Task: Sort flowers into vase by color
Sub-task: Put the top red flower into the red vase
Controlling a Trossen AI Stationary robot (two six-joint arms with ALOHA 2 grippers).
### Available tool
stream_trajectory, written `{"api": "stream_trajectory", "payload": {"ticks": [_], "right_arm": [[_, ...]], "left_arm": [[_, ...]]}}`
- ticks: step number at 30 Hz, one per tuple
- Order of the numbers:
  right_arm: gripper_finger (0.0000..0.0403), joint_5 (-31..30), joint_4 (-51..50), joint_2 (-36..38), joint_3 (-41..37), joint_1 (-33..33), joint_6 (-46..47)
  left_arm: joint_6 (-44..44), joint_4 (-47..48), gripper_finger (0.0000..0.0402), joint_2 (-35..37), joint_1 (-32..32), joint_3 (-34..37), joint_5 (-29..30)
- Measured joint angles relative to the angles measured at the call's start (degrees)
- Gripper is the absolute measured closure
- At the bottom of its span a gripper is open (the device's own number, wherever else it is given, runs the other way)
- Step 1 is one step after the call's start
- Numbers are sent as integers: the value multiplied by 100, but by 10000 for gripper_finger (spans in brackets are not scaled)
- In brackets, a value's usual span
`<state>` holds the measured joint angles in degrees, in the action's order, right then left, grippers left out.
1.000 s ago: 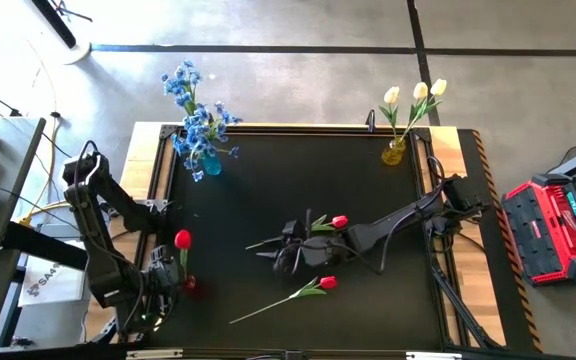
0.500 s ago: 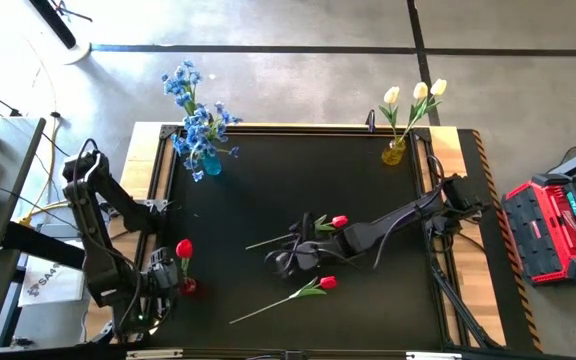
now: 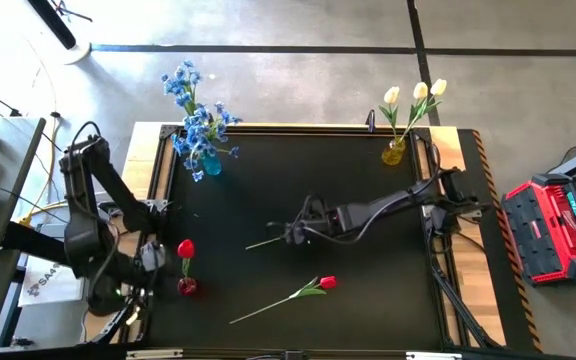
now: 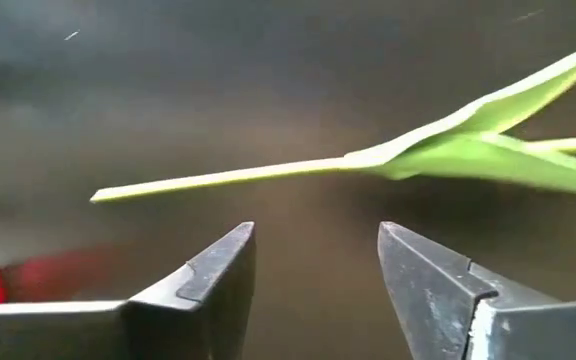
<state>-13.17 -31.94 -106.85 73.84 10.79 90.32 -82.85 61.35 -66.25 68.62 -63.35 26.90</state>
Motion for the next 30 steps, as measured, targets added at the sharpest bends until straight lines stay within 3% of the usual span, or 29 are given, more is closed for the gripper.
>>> {"api": "stream_trajectory", "payload": {"ticks": [8, 18, 24, 30], "right_arm": [[219, 930, -387, 0, -70, -471, 1032], [219, 962, -552, -310, -68, -626, 2336], [219, 992, -144, -617, -70, -783, 3298], [231, 663, -351, -643, -50, -915, 3470]], "left_arm": [[-220, 77, 106, 779, 0, 0, -155], [473, 625, 106, 1189, -1, 0, -21], [606, 886, 106, 1255, -119, 0, 52], [686, 996, 106, 1256, -116, 0, 62]]}}
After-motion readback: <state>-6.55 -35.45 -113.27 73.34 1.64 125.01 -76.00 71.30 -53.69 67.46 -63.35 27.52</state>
